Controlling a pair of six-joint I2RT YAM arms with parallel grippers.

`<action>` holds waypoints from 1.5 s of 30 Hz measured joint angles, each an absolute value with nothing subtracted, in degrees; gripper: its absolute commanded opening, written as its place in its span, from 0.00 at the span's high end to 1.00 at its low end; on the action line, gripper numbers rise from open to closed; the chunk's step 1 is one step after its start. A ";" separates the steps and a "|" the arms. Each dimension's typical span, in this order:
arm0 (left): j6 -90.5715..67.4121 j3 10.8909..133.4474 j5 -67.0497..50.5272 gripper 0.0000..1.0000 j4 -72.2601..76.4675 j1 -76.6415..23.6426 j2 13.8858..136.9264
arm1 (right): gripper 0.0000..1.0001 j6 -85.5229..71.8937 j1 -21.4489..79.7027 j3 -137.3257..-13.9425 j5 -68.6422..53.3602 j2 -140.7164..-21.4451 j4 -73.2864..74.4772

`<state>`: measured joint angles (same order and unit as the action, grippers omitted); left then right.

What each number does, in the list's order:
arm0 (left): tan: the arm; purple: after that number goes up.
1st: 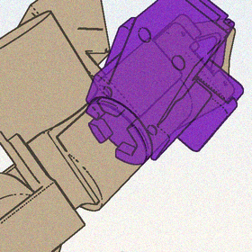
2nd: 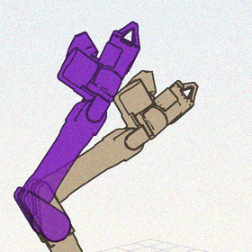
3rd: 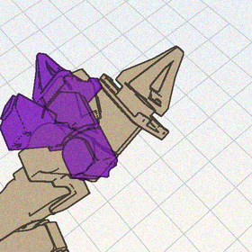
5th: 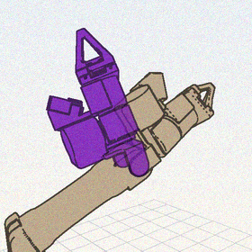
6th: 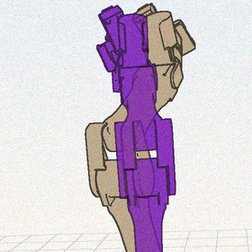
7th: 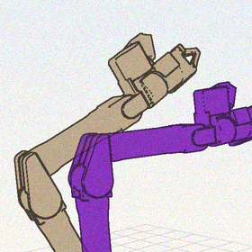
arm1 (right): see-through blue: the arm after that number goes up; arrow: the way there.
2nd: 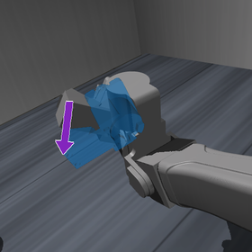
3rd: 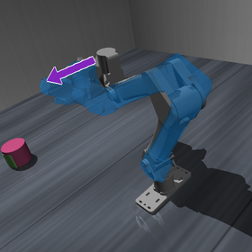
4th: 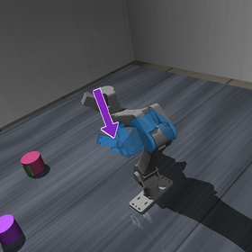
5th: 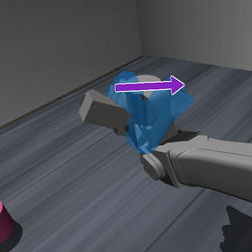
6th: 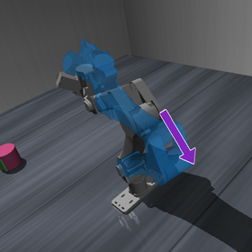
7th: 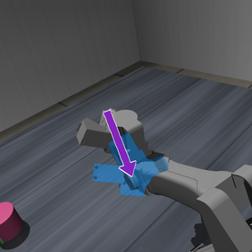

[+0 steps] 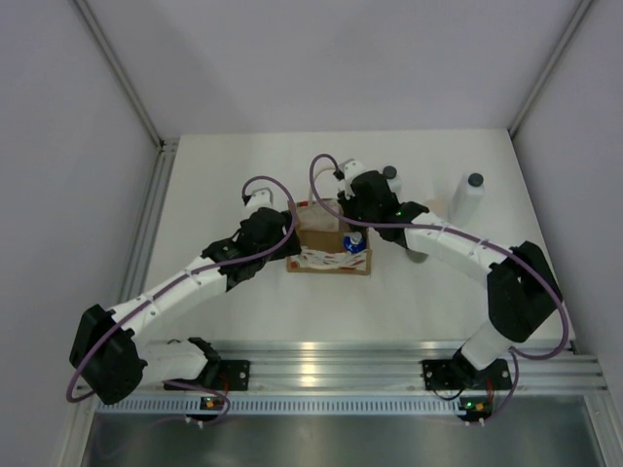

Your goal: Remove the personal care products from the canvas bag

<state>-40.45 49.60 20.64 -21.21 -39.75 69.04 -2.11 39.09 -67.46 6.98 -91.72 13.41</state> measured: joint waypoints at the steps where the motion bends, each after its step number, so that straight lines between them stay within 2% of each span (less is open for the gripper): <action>1: -40.45 49.60 20.67 0.26 -21.21 -39.75 69.04 | 1.00 -2.13 38.89 -67.11 6.59 -91.57 12.69; 12: -40.45 49.60 20.91 0.26 -21.21 -39.75 69.04 | 1.00 -1.89 38.33 -64.58 4.58 -87.66 9.15; 30: -40.53 49.60 20.91 0.27 -21.15 -39.75 69.82 | 1.00 -1.17 38.06 -60.29 2.68 -87.88 2.20; 31: -40.51 49.60 20.91 0.27 -21.15 -39.75 69.82 | 0.98 -1.08 38.06 -60.29 2.57 -87.94 2.15; 32: -40.53 49.60 20.91 0.27 -21.15 -39.75 69.82 | 0.82 -1.06 38.06 -60.31 2.39 -88.09 2.04; 35: -40.53 49.60 20.91 0.27 -21.15 -39.75 69.82 | 0.62 -0.99 38.06 -60.45 2.24 -88.79 0.89; 41: -40.51 49.60 20.88 0.27 -21.17 -39.75 69.84 | 0.49 -1.10 38.06 -60.49 1.37 -89.45 0.89; 45: -40.49 49.60 20.91 0.27 -21.15 -39.75 70.02 | 0.46 -1.04 38.06 -61.87 0.75 -89.80 2.24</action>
<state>-40.49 49.60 20.91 -21.15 -39.75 70.02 -1.04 38.06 -61.87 0.75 -89.80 2.24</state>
